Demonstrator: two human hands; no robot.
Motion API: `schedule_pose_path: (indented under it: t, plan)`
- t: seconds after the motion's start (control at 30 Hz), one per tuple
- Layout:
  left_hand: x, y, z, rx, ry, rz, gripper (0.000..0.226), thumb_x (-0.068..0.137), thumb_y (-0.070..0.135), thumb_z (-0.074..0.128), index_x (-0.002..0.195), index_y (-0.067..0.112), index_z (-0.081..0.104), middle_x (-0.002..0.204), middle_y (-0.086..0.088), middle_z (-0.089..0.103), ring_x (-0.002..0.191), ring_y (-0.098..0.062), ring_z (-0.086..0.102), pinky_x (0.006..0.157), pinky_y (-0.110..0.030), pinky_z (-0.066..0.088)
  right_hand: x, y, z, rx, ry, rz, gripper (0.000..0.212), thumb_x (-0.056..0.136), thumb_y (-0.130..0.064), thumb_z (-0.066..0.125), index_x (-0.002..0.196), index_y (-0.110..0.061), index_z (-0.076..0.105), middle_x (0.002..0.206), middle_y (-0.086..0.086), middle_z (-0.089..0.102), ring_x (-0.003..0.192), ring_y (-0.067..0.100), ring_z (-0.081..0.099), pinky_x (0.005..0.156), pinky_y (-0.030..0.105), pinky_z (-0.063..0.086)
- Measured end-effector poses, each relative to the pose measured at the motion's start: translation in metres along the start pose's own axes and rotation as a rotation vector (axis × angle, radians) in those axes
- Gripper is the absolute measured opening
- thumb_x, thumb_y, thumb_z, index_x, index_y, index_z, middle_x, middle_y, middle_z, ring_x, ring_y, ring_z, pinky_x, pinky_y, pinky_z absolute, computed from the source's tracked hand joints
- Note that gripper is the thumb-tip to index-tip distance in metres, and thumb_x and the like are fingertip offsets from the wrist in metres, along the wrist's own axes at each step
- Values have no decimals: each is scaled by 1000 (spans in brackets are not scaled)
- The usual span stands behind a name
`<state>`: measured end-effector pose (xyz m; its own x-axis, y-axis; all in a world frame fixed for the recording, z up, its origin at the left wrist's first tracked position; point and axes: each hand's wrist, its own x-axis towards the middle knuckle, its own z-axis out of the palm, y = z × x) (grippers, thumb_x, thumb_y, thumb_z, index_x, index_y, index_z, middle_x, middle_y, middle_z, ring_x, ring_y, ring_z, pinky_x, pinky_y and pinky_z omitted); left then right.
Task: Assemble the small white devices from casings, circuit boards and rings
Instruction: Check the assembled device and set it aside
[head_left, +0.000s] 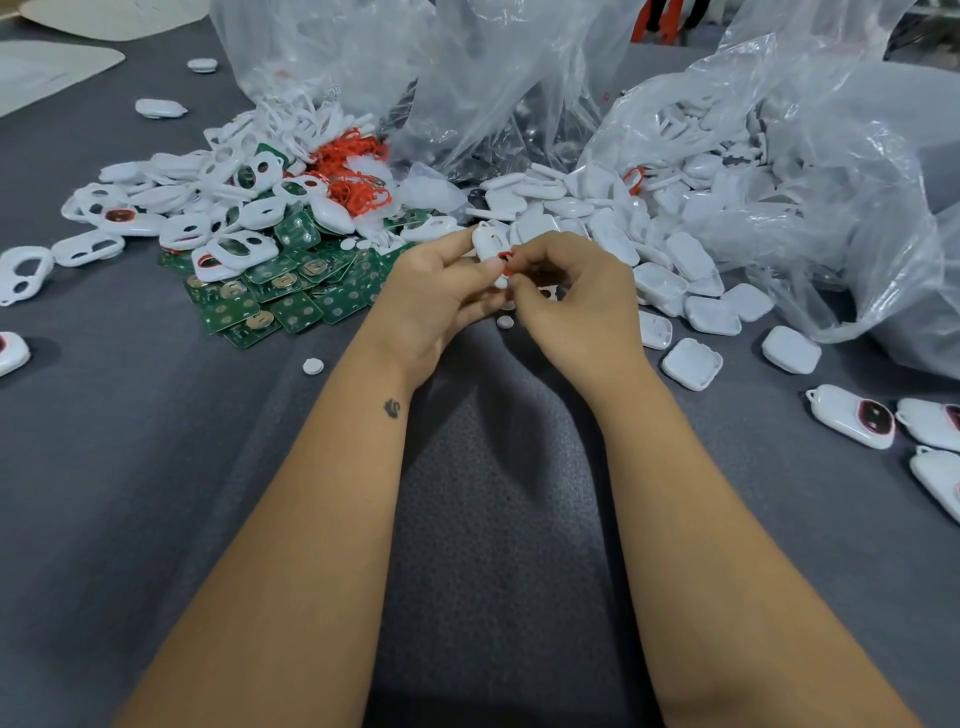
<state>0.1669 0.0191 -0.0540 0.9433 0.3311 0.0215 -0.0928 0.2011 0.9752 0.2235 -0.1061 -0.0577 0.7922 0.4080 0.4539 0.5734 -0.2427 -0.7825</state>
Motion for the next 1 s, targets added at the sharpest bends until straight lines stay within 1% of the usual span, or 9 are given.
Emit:
schedule_pose_path:
  t: [0.07, 0.17, 0.4, 0.53, 0.6, 0.7, 0.8, 0.9, 1.0]
  plan:
    - [0, -1, 0, 7, 4, 6, 24, 95, -1, 52, 112, 11, 65, 93, 1, 73, 86, -11, 67, 88, -28, 54, -1, -1, 0, 62, -4, 9, 11, 83, -5, 61, 81, -12, 70, 78, -6, 69, 73, 0, 63, 66, 11, 47]
    - [0, 1, 1, 19, 15, -4, 22, 96, 2, 52, 107, 14, 67, 85, 5, 73, 81, -8, 66, 77, -20, 54, -1, -1, 0, 69, 8, 1, 9, 87, -11, 64, 84, -11, 72, 77, -4, 70, 73, 2, 63, 64, 10, 46]
    - [0, 0, 3, 22, 105, -12, 39, 96, 3, 54, 135, 2, 53, 112, -15, 69, 91, -16, 66, 83, -23, 56, 1, -2, 1, 3, 36, 60, 9, 87, -12, 63, 82, -13, 70, 74, -9, 67, 74, 9, 64, 73, 26, 52]
    - [0, -2, 5, 2, 188, 25, 13, 90, 4, 65, 102, 1, 68, 77, -3, 74, 74, -9, 69, 78, -21, 57, 2, -3, 1, 50, 62, 106, 8, 87, -11, 62, 81, -10, 69, 73, 0, 68, 70, 18, 66, 69, 31, 54]
    - [0, -3, 5, 32, 171, 40, 5, 89, 6, 67, 93, 6, 70, 77, -3, 73, 78, -12, 69, 80, -24, 57, 1, -2, 2, 31, 67, 89, 8, 87, -10, 62, 81, -9, 68, 75, 1, 69, 71, 16, 64, 70, 29, 53]
    - [0, -4, 6, 83, 164, 83, 9, 88, 5, 68, 96, 3, 70, 84, -11, 71, 84, -20, 65, 86, -29, 56, 0, -1, 5, 8, 77, 48, 7, 86, -10, 62, 80, -10, 67, 73, 1, 67, 70, 11, 61, 65, 18, 48]
    - [-1, -4, 6, 117, 176, 130, 7, 88, 3, 67, 93, 5, 70, 77, -4, 72, 75, -13, 66, 78, -24, 55, -1, 1, 6, -2, 84, 17, 10, 86, -10, 62, 78, -14, 64, 70, -7, 63, 68, 5, 56, 62, 10, 42]
    - [-2, -5, 7, 72, 173, 114, 7, 90, 1, 64, 89, 7, 68, 76, -5, 71, 82, -20, 63, 88, -33, 53, -1, 2, 8, 6, 95, -8, 9, 87, -10, 61, 81, -15, 65, 74, -7, 64, 73, 3, 58, 66, 10, 44]
    - [-1, -4, 7, -11, 168, 94, 7, 94, 2, 59, 90, 5, 65, 75, -1, 71, 82, -14, 69, 88, -30, 56, -2, 1, 9, 26, 119, -35, 8, 86, -8, 61, 83, -14, 65, 83, -5, 68, 79, 5, 62, 76, 19, 51]
